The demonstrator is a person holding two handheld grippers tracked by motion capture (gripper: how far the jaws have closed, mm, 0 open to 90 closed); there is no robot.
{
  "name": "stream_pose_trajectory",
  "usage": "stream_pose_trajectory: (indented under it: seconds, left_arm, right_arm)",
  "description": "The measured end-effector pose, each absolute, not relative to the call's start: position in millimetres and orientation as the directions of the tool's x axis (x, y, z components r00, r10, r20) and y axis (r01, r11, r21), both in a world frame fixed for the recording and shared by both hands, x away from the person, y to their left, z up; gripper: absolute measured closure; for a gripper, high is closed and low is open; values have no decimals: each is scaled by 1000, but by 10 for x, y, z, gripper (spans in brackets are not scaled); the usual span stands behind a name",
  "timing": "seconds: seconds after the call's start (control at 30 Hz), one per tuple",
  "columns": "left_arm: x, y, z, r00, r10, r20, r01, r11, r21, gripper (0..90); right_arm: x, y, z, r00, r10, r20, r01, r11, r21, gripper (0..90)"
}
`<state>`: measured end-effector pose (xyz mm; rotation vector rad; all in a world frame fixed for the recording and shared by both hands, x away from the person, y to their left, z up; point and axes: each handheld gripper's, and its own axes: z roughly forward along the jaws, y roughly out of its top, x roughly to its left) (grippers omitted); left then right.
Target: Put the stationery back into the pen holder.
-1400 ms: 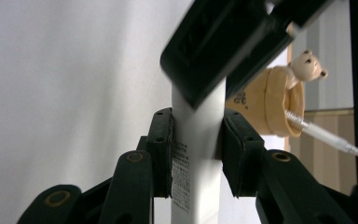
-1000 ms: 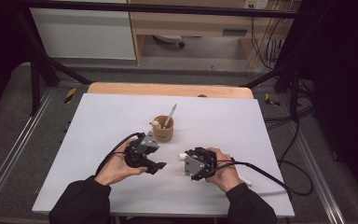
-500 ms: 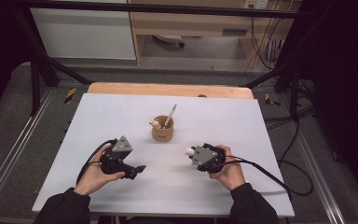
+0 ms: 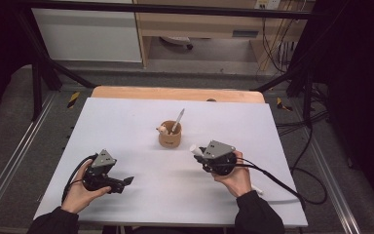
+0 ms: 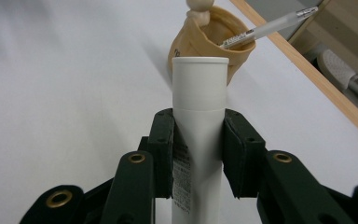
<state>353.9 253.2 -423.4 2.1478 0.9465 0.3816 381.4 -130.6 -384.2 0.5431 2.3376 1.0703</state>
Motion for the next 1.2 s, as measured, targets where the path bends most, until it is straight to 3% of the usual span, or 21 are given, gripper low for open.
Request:
stream_pose_trajectory:
  seconds: [0.2, 0.7, 1.2]
  left_arm:
    - [3519, 2648, -4291, 657, 753, -39, 526, -420, 740, 66]
    - [3521, 2793, -4374, 625, 778, -64, 553, -383, 740, 63]
    - [3529, 2801, -4402, 622, 779, -79, 562, -373, 738, 63]
  right_arm:
    - [3913, -1289, -3779, -757, 635, -156, 238, 491, 838, 669]
    - [4215, -995, -3636, -684, 729, 24, 287, 239, 928, 670]
    - [4583, -725, -3572, -657, 749, 90, 316, 164, 934, 669]
